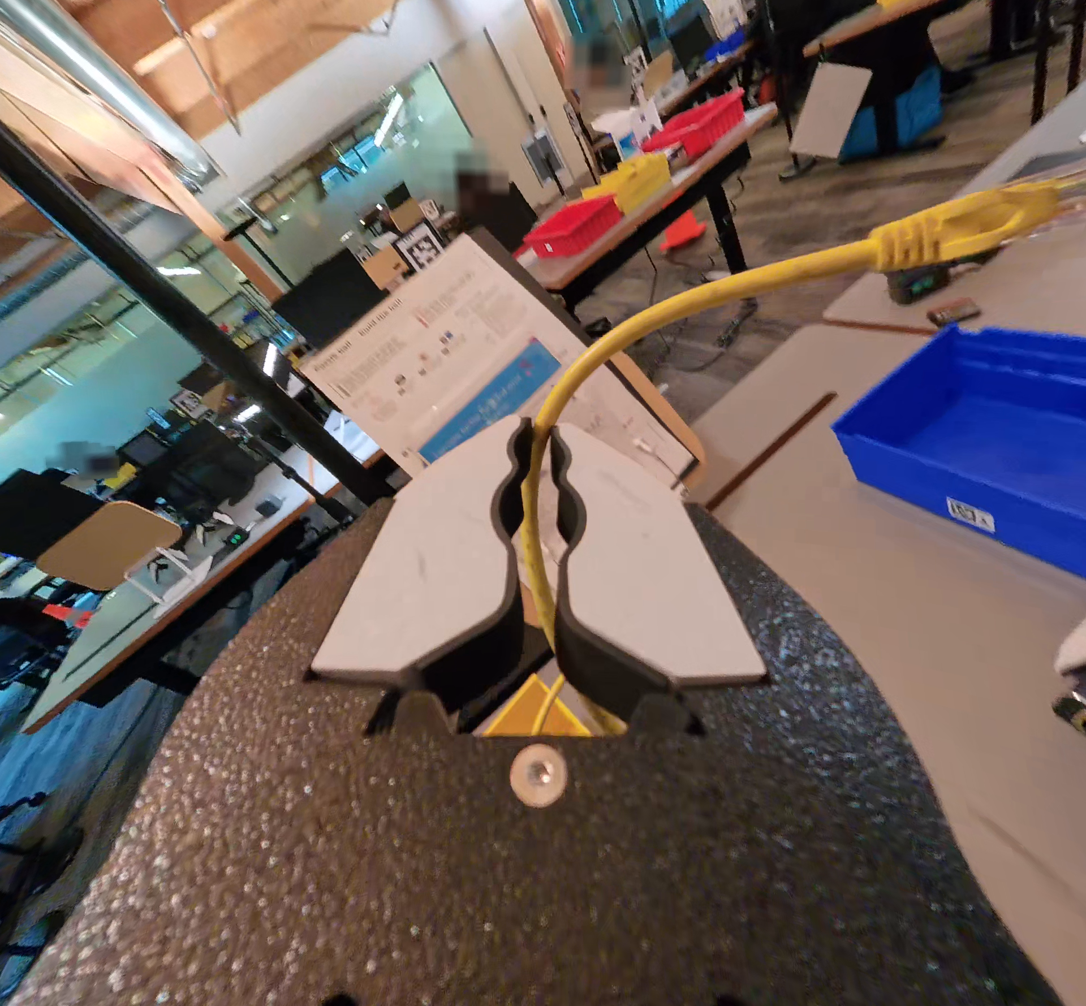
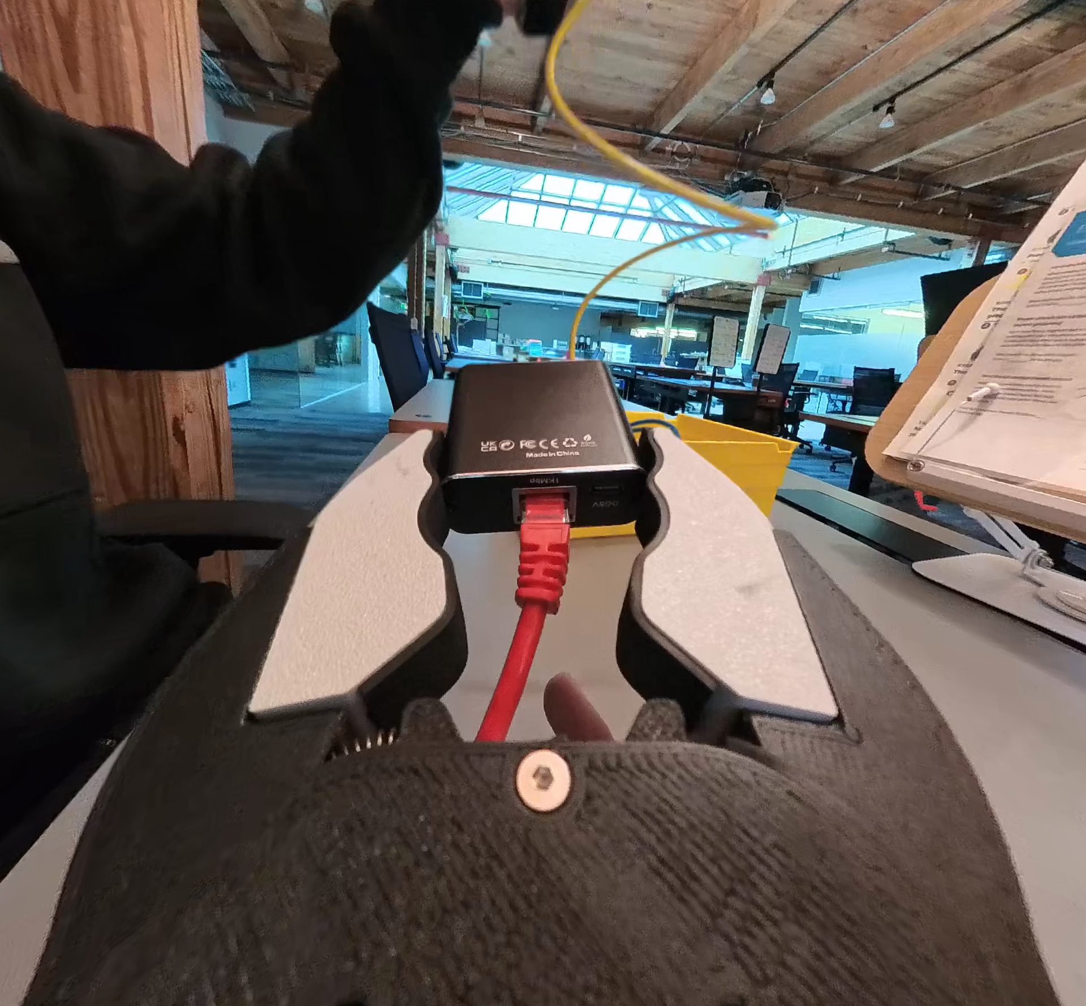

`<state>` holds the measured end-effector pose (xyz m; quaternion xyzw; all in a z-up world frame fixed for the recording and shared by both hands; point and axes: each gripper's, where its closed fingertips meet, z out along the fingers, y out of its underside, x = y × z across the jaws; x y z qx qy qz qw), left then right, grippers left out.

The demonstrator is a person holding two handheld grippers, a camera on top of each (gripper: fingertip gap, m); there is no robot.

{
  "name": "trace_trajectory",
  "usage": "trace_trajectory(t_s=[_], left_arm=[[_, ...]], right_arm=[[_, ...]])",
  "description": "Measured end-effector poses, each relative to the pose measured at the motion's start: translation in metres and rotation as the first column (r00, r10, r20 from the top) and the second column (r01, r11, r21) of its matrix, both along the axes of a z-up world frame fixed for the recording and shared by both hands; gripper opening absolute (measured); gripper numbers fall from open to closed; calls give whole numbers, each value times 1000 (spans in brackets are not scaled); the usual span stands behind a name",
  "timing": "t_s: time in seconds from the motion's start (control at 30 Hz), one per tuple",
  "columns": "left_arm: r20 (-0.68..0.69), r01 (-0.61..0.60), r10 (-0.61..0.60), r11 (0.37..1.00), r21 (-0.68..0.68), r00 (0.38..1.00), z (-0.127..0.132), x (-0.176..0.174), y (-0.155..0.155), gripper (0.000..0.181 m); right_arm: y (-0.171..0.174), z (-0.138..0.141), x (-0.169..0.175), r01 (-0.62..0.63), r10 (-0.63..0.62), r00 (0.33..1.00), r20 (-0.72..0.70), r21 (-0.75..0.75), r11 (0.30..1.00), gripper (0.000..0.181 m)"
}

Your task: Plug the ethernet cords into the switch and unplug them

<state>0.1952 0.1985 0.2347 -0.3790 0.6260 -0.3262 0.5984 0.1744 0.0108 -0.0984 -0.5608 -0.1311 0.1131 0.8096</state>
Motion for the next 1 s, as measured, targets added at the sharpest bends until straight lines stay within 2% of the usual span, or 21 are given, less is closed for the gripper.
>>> trace_trajectory(t_s=[0.17,0.23,0.3,0.4,0.47,0.53,0.63,0.7,0.8,0.87,1.0], left_arm=[[70,-20,19,1000,17,997,30,9,5,5],[54,-22,20,999,26,998,25,13,5,5],[26,-4,3,1000,14,1000,6,19,2,5],[6,-20,19,999,44,1000,-48,31,2,5],[0,-65,65,995,72,998,-102,37,5,5],[-9,-103,104,988,116,995,-166,41,7,5],[-22,-142,152,959,245,988,-258,31,6,5],[-43,-135,156,941,309,987,-306,15,-3,5],[-28,-134,159,902,410,987,-347,-15,-17,5],[-14,-142,167,876,461,986,-359,-35,-22,5],[-76,-89,139,884,460,987,-378,-67,-32,7]], right_arm=[[2,-3,-1,4,-3,1000,12,-20,1000,63],[3,-4,-3,-1,2,1000,21,-29,1000,63],[2,-4,-3,3,-2,1000,29,-26,1000,63],[-5,-2,-8,-38,38,999,36,-18,999,63],[-12,-2,-9,-46,47,998,46,-15,999,63],[-17,-3,-9,-70,71,997,35,-28,997,63],[-15,-11,5,20,-17,999,41,-73,997,63],[-15,-14,21,118,-115,993,38,-92,989,63],[-16,-13,35,192,-191,981,20,-90,977,63],[-15,-14,35,194,-192,981,21,-95,976,63],[-9,-21,32,187,-183,982,46,-129,974,63]])
